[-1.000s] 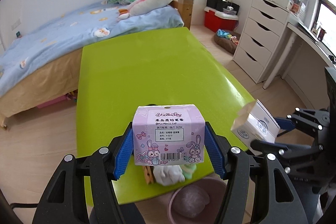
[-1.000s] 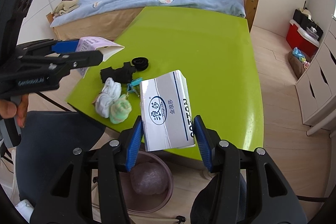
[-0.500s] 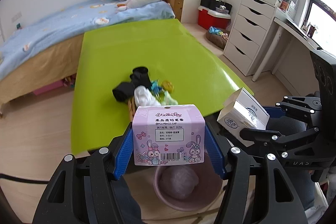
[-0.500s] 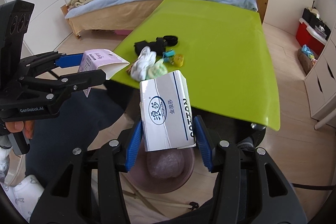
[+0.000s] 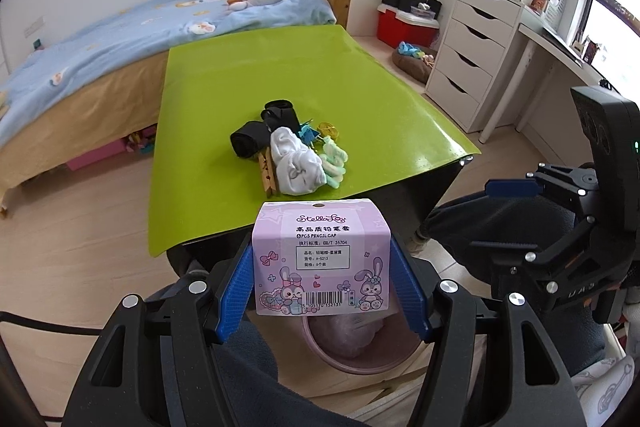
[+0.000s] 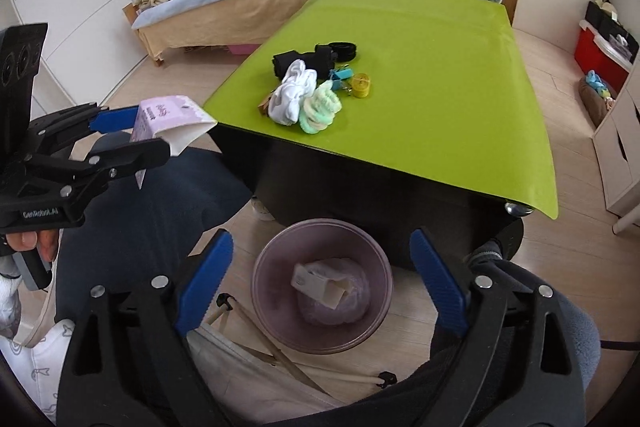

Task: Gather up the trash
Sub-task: 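Carry the white box over the wastebasket and open the right tool to drop it, then open the left tool to drop the pink box into the wastebasket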

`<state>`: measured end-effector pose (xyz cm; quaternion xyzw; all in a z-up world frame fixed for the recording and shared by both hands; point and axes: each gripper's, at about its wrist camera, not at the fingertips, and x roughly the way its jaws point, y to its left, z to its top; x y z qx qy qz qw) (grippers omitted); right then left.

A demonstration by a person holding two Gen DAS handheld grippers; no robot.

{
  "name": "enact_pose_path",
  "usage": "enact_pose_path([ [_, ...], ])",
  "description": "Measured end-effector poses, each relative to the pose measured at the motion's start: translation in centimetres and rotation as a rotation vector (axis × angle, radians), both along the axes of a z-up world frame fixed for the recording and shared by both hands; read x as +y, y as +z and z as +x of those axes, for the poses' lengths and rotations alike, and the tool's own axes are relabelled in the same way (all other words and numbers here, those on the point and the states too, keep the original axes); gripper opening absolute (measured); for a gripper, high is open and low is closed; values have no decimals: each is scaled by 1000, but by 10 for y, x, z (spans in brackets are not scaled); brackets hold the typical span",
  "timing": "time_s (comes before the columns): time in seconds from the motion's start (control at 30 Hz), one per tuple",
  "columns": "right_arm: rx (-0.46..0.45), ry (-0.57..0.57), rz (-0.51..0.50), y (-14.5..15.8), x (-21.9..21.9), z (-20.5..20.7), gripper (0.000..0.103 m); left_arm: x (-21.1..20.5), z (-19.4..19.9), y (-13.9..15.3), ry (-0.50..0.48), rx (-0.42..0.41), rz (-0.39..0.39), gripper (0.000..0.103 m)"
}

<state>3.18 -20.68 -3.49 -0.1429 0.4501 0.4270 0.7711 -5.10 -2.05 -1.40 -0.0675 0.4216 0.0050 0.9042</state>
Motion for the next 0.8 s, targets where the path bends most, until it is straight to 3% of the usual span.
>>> enact_pose_path([
  [0.47, -42, -116, 41, 19, -37, 15, 93, -43, 15, -3, -155, 24, -16, 64],
  [0.53, -42, -123, 47, 20, -41, 17, 93, -46, 16, -3, -170, 15, -25, 87],
  [0.8, -34, -135, 62, 20, -44, 20, 94, -41, 15, -4, -129, 11, -27, 95],
])
